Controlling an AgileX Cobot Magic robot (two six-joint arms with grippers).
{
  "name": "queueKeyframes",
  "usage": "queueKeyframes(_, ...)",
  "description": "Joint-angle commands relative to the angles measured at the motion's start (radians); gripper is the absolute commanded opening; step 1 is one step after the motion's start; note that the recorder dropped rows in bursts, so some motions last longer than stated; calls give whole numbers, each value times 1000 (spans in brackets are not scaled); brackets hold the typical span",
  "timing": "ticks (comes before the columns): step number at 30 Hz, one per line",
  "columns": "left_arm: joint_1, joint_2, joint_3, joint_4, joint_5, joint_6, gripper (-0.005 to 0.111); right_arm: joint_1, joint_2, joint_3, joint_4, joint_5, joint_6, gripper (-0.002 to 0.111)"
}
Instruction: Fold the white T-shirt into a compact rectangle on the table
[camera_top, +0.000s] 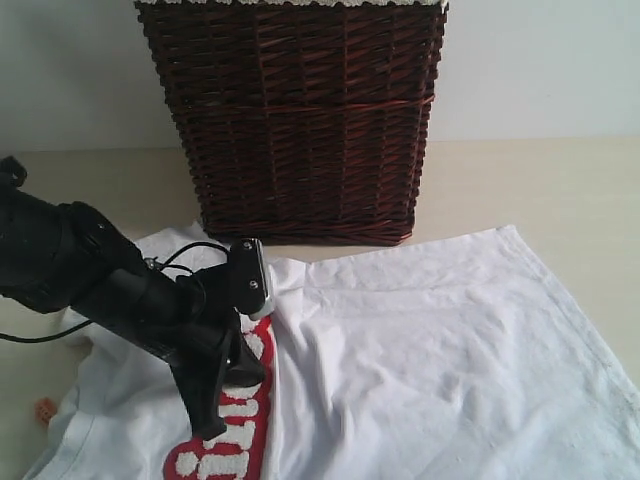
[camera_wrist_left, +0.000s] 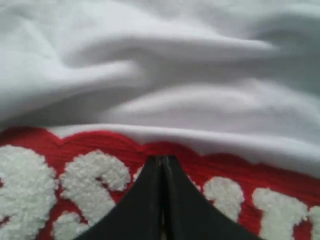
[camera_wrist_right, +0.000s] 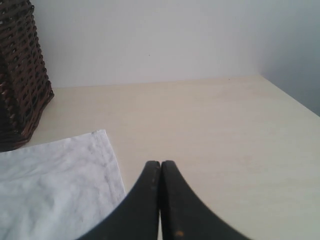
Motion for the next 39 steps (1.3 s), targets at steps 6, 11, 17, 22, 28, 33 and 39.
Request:
queueKeyframes(6, 232, -204, 8, 66, -70, -220, 0, 1, -6, 4, -3, -10, -1, 0)
queueKeyframes(11, 339, -57, 1, 50, -171, -1, 0, 1, -6, 4, -3, -10, -1, 0)
queueKeyframes(17, 347, 86, -72, 15, -252, 1, 0, 1, -6, 4, -3, -10, -1, 0)
queueKeyframes(22, 347, 168, -193, -12, -342, -3, 0, 1, -6, 4, -3, -10, -1, 0)
queueKeyframes(28, 406, 160, -194, -20, -406, -5, 0, 1, -6, 4, -3, -10, -1, 0)
queueKeyframes(33, 471, 139, -175, -20, -377, 1, 0, 1, -6, 4, -8, -10, -1, 0)
queueKeyframes(39, 481, 26, -189, -58, -245, -83, 0, 1, -6, 4, -8, -10, -1, 0)
